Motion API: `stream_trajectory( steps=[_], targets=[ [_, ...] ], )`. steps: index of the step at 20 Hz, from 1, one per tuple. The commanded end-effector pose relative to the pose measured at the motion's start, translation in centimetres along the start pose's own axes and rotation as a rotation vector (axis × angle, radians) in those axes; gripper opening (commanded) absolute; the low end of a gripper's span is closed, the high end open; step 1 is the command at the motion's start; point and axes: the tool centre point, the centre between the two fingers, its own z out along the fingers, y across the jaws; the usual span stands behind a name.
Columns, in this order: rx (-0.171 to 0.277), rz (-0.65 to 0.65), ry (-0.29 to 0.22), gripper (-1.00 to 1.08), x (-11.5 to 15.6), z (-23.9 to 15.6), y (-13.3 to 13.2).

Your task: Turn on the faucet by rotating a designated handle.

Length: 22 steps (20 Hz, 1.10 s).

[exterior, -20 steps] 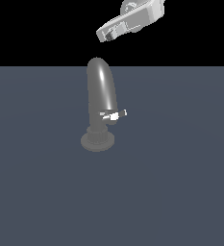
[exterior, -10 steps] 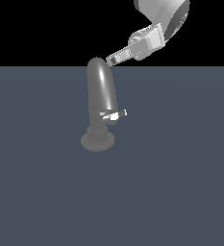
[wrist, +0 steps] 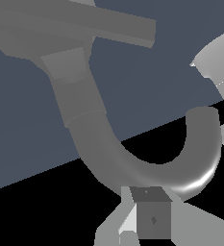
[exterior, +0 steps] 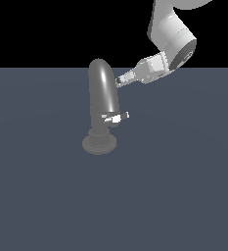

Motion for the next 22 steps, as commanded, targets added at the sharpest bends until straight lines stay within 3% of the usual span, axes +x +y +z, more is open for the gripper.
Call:
stream_trajectory(
  steps=[1,8,12,16,22],
  targets=[
    [0.014,0.038,-0.049,-1.00,1.3,0.1,-0.5],
    [0.053,0.144,-0.182,-1.00,5.2,0.6,-1.4],
    [0.068,0.182,-0.231,-1.00,6.6,1.0,-1.6],
    [0.074,0.200,-0.253,-1.00,7.2,1.2,-1.7],
    [0.073,0.195,-0.248,-1.00,7.1,1.2,-1.7]
  ],
)
